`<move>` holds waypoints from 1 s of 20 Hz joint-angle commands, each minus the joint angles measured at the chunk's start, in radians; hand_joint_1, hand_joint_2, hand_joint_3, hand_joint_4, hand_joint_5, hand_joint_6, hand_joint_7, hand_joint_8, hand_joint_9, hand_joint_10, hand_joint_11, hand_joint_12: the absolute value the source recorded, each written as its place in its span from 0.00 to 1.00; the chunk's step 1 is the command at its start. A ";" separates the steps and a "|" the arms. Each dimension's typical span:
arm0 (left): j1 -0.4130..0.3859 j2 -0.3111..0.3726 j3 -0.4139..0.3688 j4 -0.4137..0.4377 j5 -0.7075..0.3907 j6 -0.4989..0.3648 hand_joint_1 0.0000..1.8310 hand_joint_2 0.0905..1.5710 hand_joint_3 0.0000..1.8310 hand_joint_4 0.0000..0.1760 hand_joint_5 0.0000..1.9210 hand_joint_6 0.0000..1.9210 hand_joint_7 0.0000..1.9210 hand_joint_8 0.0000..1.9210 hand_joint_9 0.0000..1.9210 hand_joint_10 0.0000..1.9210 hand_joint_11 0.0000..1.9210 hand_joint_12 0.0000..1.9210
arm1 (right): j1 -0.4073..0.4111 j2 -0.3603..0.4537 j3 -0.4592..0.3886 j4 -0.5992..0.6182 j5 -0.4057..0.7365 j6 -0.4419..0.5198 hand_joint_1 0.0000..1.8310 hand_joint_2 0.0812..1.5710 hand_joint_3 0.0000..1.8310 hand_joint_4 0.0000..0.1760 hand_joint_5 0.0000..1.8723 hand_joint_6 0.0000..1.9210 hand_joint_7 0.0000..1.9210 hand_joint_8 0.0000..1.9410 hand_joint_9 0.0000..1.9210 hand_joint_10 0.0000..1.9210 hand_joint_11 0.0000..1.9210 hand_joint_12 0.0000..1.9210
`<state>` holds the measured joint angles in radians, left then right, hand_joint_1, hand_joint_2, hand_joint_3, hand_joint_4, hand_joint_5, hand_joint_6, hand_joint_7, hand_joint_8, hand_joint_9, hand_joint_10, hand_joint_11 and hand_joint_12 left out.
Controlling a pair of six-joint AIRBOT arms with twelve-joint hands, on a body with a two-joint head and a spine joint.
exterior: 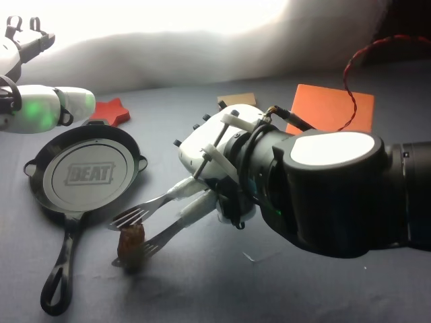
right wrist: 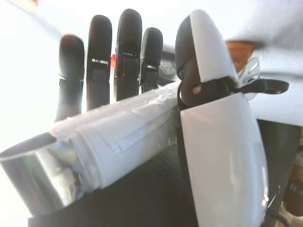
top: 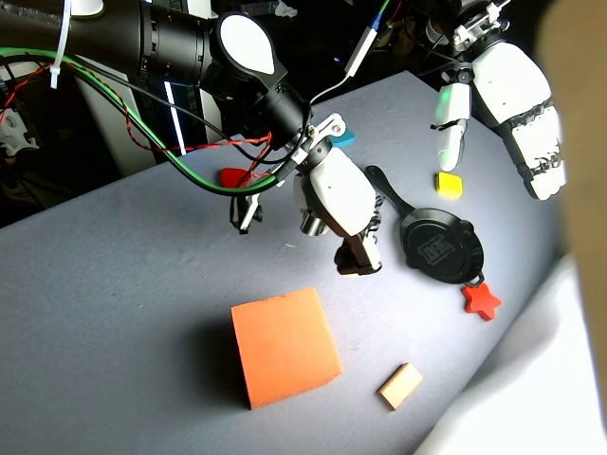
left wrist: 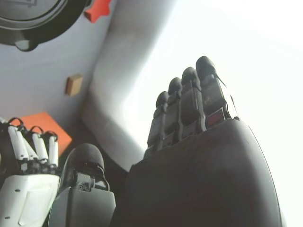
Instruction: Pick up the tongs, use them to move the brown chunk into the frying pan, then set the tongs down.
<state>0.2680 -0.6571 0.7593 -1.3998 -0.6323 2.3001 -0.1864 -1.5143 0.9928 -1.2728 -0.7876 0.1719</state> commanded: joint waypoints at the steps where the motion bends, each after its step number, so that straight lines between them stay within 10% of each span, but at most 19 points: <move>1: -0.006 0.006 -0.002 0.058 -0.055 0.002 0.00 0.77 0.00 0.00 0.01 0.00 0.03 0.00 0.03 0.00 0.00 0.14 | 0.002 0.001 0.001 -0.072 0.015 -0.001 0.60 0.72 0.00 0.00 0.36 0.28 0.50 0.01 0.32 0.39 0.15 0.83; 7: -0.006 0.004 -0.008 0.057 -0.055 0.001 0.00 0.77 0.00 0.00 0.02 0.00 0.04 0.00 0.04 0.00 0.00 0.14 | -0.020 0.000 0.004 -0.104 0.025 0.015 0.62 0.71 0.00 0.00 0.38 0.29 0.50 0.01 0.33 0.39 0.16 0.83; 8: -0.006 0.003 -0.008 0.056 -0.055 0.001 0.00 0.76 0.00 0.00 0.02 0.00 0.05 0.00 0.04 0.00 0.00 0.16 | -0.022 0.000 0.004 -0.105 0.028 0.017 0.61 0.74 0.01 0.00 0.42 0.57 0.52 0.02 0.34 0.40 0.17 0.83; 10: -0.005 0.003 -0.008 0.052 -0.055 0.001 0.00 0.76 0.00 0.00 0.02 0.00 0.04 0.00 0.04 0.00 0.00 0.13 | -0.027 0.000 0.004 -0.105 0.032 0.016 0.60 0.76 0.00 0.00 0.41 0.67 0.53 0.02 0.34 0.42 0.18 0.84; 13: -0.005 0.002 -0.009 0.051 -0.055 0.001 0.00 0.76 0.00 0.00 0.03 0.00 0.04 0.00 0.04 0.00 0.00 0.14 | -0.027 0.000 0.004 -0.109 0.032 0.015 0.61 0.75 0.00 0.00 0.45 0.62 0.58 0.05 0.40 0.45 0.22 0.85; 14: -0.005 0.002 -0.010 0.051 -0.055 0.001 0.00 0.77 0.00 0.00 0.03 0.00 0.05 0.00 0.04 0.00 0.00 0.14 | -0.027 0.000 0.004 -0.109 0.032 0.015 0.65 0.71 0.00 0.00 0.50 0.57 0.53 0.40 0.45 0.45 0.26 0.86; 15: -0.005 0.002 -0.010 0.051 -0.055 0.001 0.00 0.77 0.00 0.00 0.03 0.00 0.04 0.00 0.04 0.00 0.00 0.13 | -0.027 0.000 0.003 -0.109 0.031 0.015 0.66 0.70 0.00 0.09 0.51 0.56 0.53 0.47 0.49 0.46 0.29 0.87; 20: -0.003 0.003 -0.012 0.051 -0.055 0.001 0.00 0.77 0.00 0.00 0.03 0.00 0.05 0.00 0.05 0.00 0.00 0.14 | -0.030 0.006 -0.006 -0.109 0.023 0.007 0.61 0.73 0.01 0.00 0.48 0.60 0.68 0.33 0.63 0.53 0.49 0.84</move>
<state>0.2691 -0.6594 0.7467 -1.4063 -0.6373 2.3001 -0.2188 -1.5112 0.9905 -1.3132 -0.7670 0.1848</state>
